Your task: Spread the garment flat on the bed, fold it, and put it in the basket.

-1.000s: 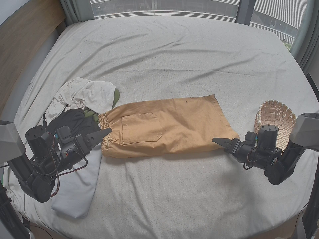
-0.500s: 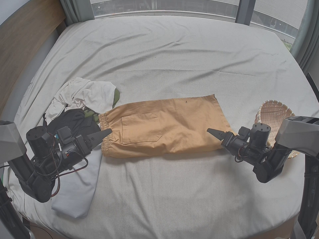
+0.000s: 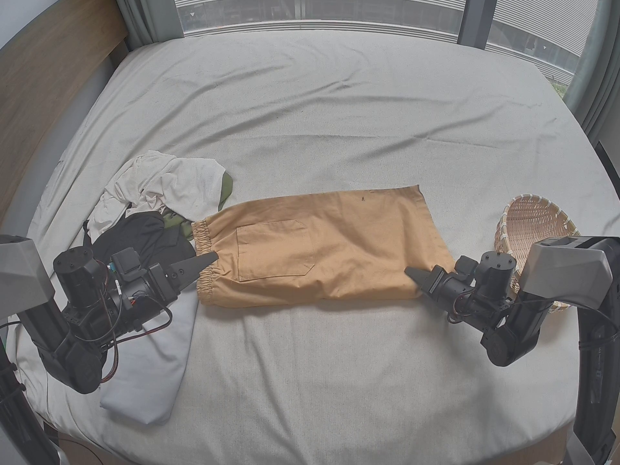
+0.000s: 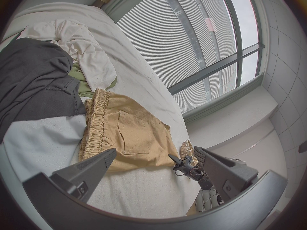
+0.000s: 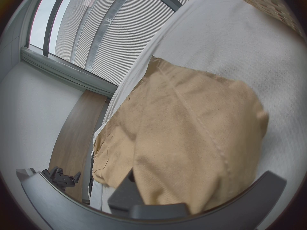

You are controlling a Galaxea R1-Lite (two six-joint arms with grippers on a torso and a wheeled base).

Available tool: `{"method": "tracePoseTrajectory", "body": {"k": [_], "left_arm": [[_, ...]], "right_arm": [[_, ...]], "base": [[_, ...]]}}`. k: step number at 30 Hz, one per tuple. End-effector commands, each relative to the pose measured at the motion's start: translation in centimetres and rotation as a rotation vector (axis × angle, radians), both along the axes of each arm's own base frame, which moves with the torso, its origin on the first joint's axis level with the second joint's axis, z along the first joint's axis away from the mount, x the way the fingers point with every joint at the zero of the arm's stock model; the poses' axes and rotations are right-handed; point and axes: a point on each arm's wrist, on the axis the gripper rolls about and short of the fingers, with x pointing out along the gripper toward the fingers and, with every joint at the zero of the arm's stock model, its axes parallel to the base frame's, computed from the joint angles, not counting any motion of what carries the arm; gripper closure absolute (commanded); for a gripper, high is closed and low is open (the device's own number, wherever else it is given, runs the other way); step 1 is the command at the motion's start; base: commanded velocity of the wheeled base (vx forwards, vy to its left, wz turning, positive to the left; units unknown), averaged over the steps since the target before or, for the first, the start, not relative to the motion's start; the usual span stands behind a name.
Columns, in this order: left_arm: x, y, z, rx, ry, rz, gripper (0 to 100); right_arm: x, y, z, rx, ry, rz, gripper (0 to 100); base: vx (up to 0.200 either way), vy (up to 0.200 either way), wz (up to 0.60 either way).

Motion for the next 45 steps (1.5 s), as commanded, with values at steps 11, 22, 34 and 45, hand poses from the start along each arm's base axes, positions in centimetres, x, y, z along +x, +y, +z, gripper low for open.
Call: {"method": "tracePoseTrajectory", "body": {"k": [11,22,34,45], "left_arm": [[0.3,0.0,-0.7,0.0,0.024,0.0,0],[0.7,-0.3,-1.9,0.006,0.061,-0.005,0],[1.5,-0.5,-4.1,0.022,0.116,-0.007,0],[2.0,-1.4,-6.0,0.08,0.129,-0.009,0]], "right_arm": [[-5.8,-1.0,2.5,-0.061,0.027,0.029,100],[-10.5,-3.1,3.0,-0.122,0.111,0.005,100],[-13.0,-4.0,1.7,-0.204,0.19,0.012,100],[-14.1,-4.6,1.3,-0.264,0.209,0.022,100]], "base": [[0.0,0.0,0.0],[0.0,0.0,0.0],[0.0,0.0,0.0],[0.0,0.0,0.0]]}}
